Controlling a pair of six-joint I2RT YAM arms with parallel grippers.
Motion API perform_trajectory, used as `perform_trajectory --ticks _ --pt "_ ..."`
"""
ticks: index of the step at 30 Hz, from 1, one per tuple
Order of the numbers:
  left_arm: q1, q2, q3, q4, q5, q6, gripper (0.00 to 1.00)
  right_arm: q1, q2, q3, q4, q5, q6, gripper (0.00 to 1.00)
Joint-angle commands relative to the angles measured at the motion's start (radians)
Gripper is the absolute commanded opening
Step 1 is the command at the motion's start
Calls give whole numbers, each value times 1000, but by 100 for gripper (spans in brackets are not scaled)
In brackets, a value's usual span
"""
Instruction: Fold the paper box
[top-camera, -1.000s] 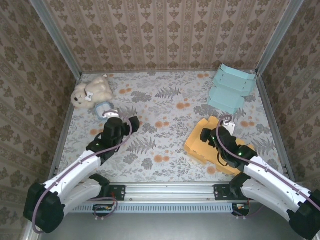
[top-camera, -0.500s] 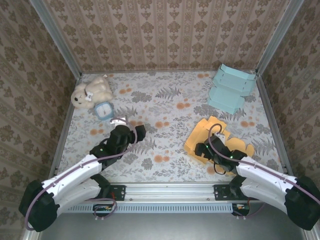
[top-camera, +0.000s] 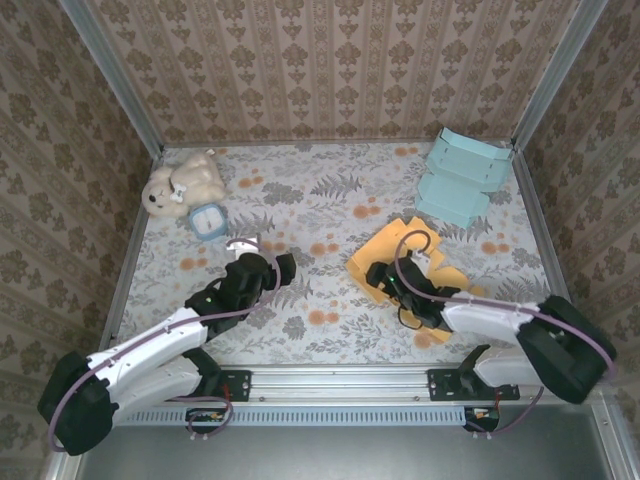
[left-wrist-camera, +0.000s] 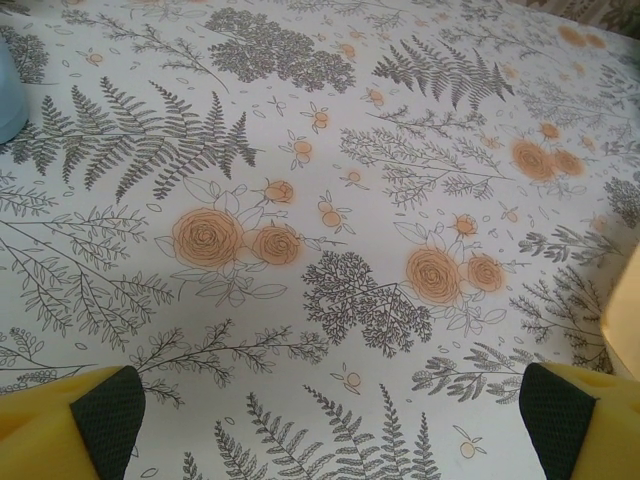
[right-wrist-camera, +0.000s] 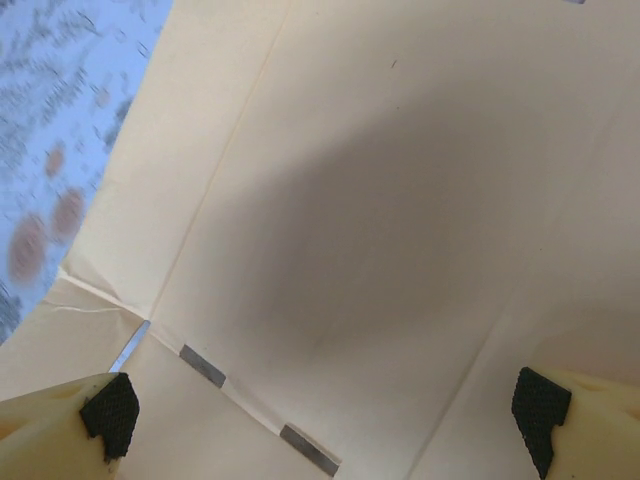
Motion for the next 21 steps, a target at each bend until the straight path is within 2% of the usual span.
perform_trajectory --ticks 1,4,8,12,17,21 --pt "-9 7 11 -16 -36 -22 100 18 177 89 153 -35 91 100" --pt "-12 11 25 -45 -38 -31 100 35 284 192 199 -54 86 100" --pt "-17 5 36 -112 -57 -63 100 45 262 213 201 2 70 100" --pt "-18 -7 22 -104 -56 -97 100 49 89 213 20 90 -52 100" --pt "-31 9 21 2 -25 -141 100 95 -189 183 -243 198 -183 100" --pt "-79 80 82 5 -76 -214 100 121 -379 154 -450 191 -235 100"
